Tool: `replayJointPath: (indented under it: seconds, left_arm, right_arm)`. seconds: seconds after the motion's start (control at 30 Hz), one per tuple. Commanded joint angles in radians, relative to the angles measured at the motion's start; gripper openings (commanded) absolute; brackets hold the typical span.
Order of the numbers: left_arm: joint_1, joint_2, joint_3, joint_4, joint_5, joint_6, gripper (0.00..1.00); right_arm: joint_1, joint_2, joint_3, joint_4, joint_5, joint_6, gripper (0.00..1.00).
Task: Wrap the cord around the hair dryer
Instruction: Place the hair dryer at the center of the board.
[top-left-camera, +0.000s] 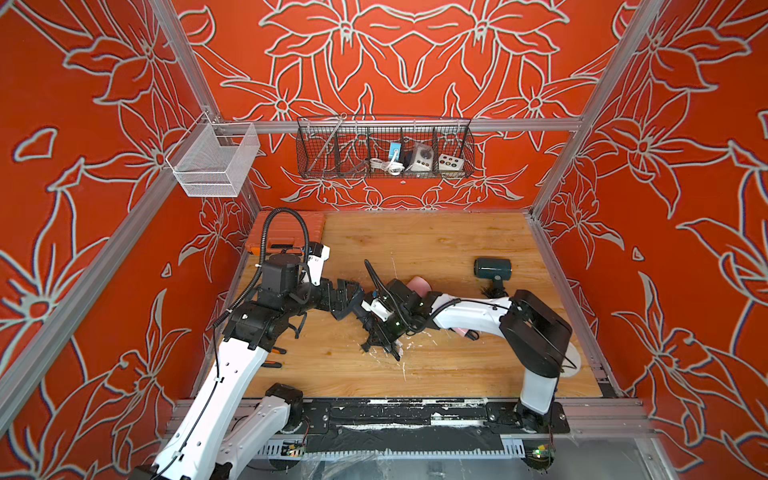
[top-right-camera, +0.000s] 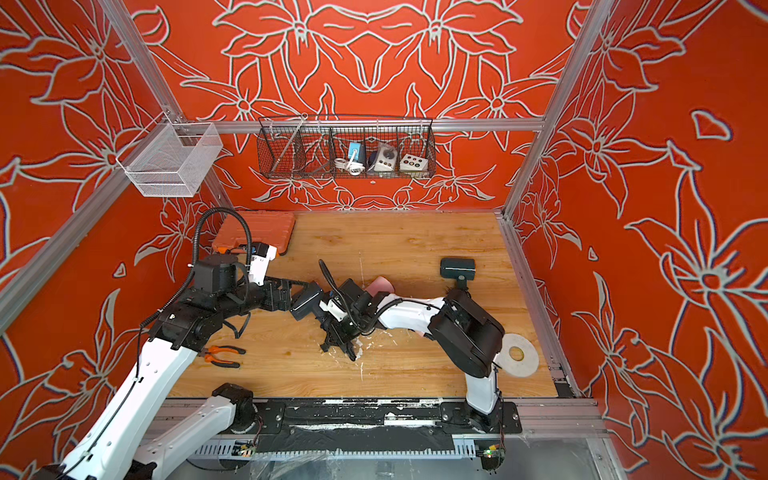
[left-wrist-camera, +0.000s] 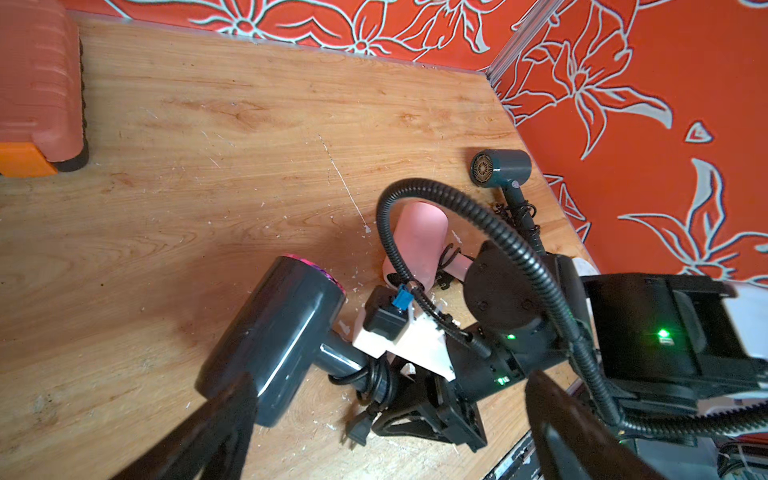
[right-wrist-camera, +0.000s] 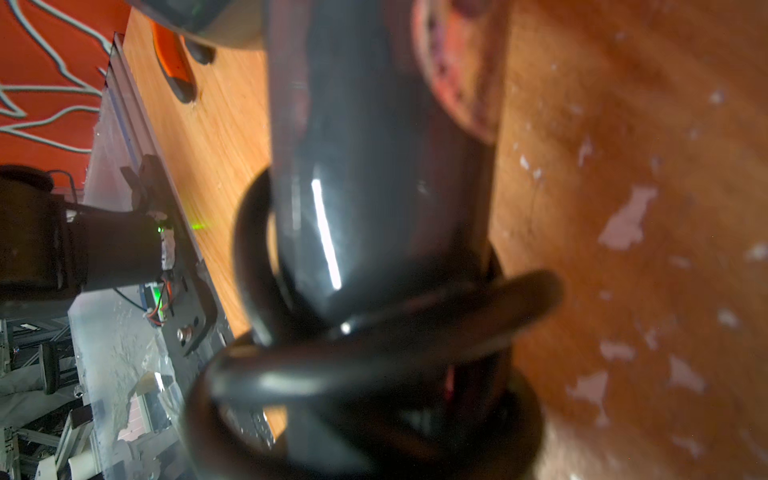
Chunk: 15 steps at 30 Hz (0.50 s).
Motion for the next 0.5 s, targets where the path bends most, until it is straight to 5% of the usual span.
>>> replayJointPath:
  seconds: [0.0,0.13,0.23,0.33,0.47]
  left_arm:
    - [0.012,0.0,-0.006,0.05,0.03,-0.016,0.97]
    - [0.016,0.003,-0.014,0.06,0.041,-0.015,0.97]
    - [0.019,0.003,-0.019,0.064,0.049,-0.015,0.97]
    - [0.025,-0.001,-0.022,0.067,0.053,-0.016,0.97]
    - [0.03,0.003,-0.025,0.07,0.059,-0.018,0.97]
  right_arm:
    - [0.014,0.033,0.066,-0.075,0.025,0.009,0.0]
    - [0.015,0.066,0.109,-0.135,0.025,0.024,0.2]
    - [0.017,0.064,0.112,-0.146,0.039,0.038,0.48]
    - [0.019,0.031,0.094,-0.142,0.059,0.048,0.67]
    - [0.022,-0.021,0.079,-0.163,0.096,0.048,0.82]
